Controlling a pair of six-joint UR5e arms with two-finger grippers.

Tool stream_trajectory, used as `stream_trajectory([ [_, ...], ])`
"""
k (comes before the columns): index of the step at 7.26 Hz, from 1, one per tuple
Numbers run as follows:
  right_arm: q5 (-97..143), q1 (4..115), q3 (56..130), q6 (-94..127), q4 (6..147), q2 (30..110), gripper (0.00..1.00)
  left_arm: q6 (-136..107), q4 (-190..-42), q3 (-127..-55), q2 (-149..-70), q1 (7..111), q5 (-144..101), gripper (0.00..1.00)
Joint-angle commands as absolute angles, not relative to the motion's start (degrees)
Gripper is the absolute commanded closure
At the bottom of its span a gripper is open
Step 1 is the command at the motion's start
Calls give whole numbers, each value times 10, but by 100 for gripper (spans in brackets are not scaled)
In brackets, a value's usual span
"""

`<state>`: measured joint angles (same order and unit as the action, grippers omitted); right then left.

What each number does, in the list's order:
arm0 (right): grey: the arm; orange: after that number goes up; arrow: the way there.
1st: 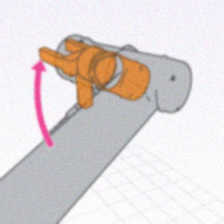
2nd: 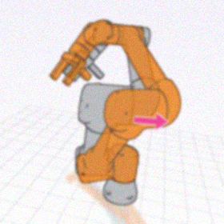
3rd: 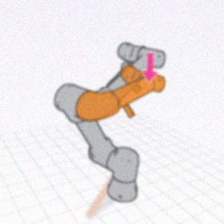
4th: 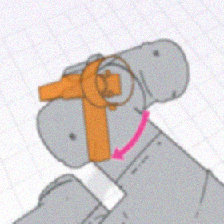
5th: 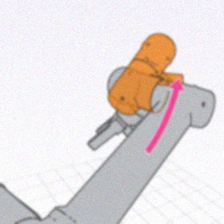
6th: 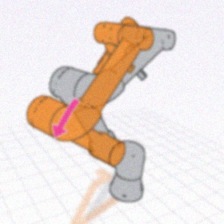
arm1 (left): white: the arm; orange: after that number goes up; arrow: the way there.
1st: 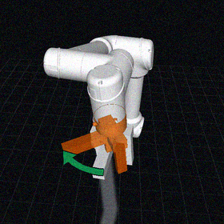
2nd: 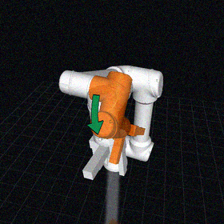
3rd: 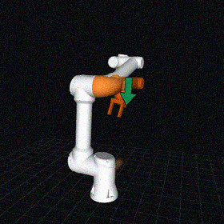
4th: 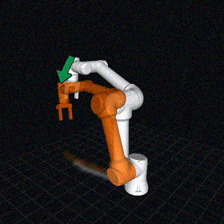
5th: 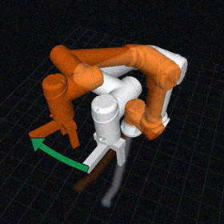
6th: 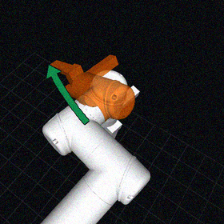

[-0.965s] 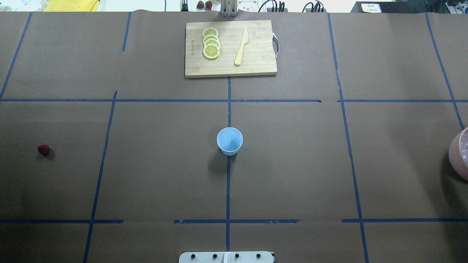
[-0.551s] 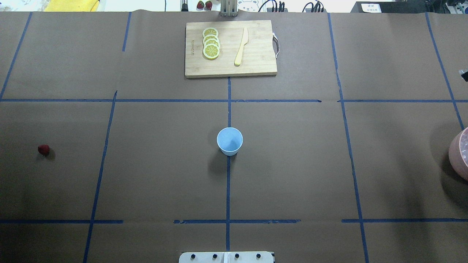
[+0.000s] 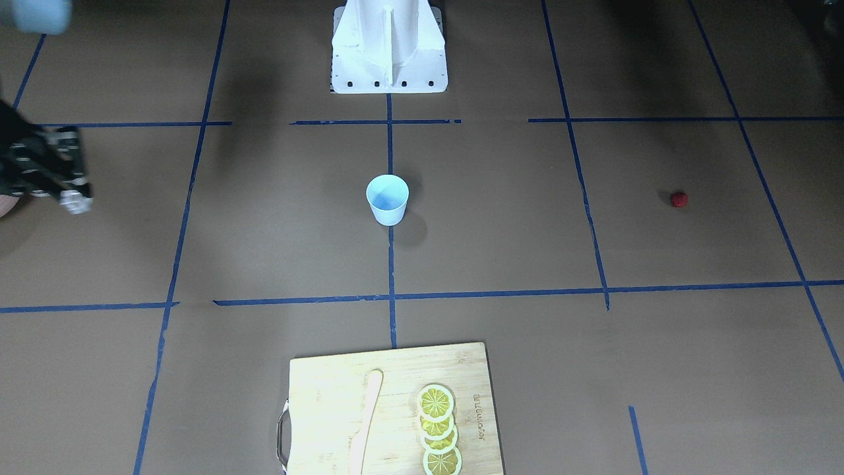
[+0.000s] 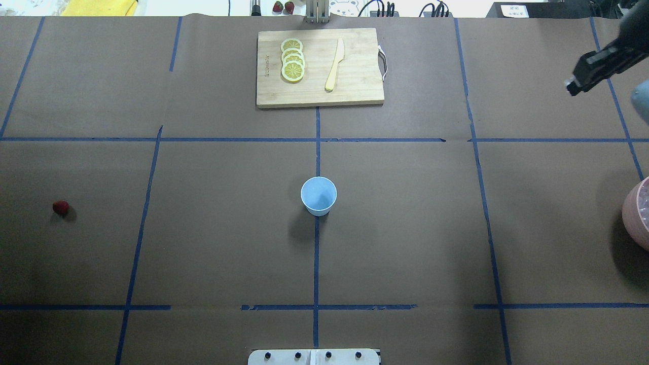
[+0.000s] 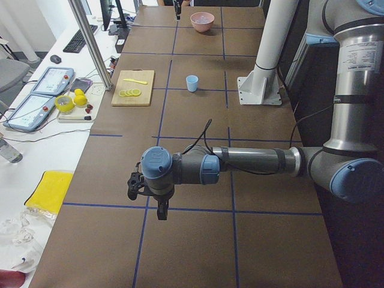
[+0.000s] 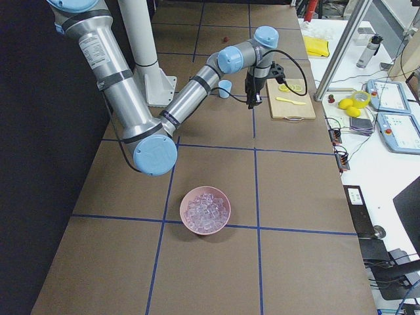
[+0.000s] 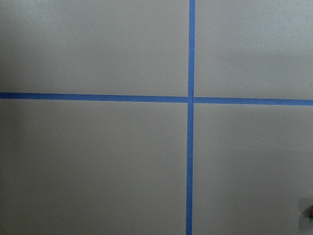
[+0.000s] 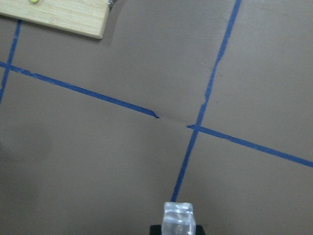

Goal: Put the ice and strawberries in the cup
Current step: 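Carry the ice cube with the right gripper over the blue cup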

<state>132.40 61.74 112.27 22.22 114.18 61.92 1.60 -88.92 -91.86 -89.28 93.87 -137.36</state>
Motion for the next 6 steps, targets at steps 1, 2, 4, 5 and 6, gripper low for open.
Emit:
stream_trajectory([
  [1, 1240, 467, 1119, 446, 1138, 527, 100, 16, -889, -914, -894, 939, -1372, 0],
  [2, 1196, 413, 1111, 516, 1130, 501, 100, 16, -889, -913, -893, 939, -1372, 0],
  [4, 1154, 361, 1028, 586, 1074, 442, 100, 16, -889, -912, -893, 939, -1372, 0],
  [5, 1145, 346, 966, 598, 1064, 395, 100, 16, -889, -911, -893, 939, -1372, 0],
  [6, 1143, 333, 931, 609, 1035, 382, 100, 16, -889, -911, -893, 939, -1372, 0],
])
